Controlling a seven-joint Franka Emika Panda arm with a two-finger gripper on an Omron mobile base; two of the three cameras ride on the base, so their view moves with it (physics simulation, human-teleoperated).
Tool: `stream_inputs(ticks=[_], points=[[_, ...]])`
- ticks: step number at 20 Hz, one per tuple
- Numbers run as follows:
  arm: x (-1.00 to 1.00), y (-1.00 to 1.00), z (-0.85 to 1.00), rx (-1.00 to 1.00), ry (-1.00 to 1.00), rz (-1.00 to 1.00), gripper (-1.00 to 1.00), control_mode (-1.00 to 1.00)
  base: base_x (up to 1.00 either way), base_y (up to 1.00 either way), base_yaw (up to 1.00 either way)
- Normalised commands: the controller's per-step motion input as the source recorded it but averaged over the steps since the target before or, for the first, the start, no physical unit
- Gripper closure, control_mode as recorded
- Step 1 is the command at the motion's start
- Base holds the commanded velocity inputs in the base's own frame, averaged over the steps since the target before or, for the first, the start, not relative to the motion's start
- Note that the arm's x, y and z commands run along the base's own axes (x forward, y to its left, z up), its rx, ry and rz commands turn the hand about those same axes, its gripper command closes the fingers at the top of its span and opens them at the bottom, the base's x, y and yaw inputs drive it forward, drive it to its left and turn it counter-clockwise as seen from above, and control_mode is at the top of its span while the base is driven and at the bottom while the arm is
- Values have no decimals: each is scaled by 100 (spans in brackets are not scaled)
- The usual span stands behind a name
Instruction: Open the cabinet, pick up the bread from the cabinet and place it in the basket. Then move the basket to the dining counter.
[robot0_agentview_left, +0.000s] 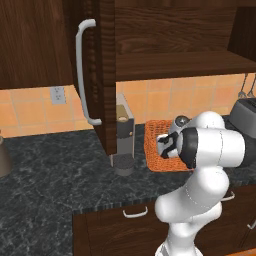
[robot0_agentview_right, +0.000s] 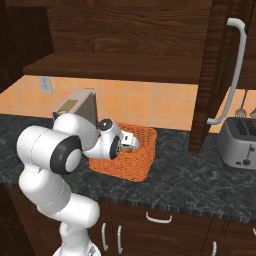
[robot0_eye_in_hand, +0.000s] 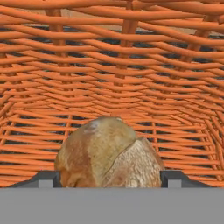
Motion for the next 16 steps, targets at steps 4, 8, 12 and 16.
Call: stream_inputs(ticks=[4,8,12,16], points=[[6,0,18,-6,-10,0,-100,-100,0,0,0],[9,4,22,-12,-16,0,-100,-100,0,0,0],[4,26,16,-3,-6,0,-100,-100,0,0,0],[-31,50,92,8,0,0,-100,-100,0,0,0]])
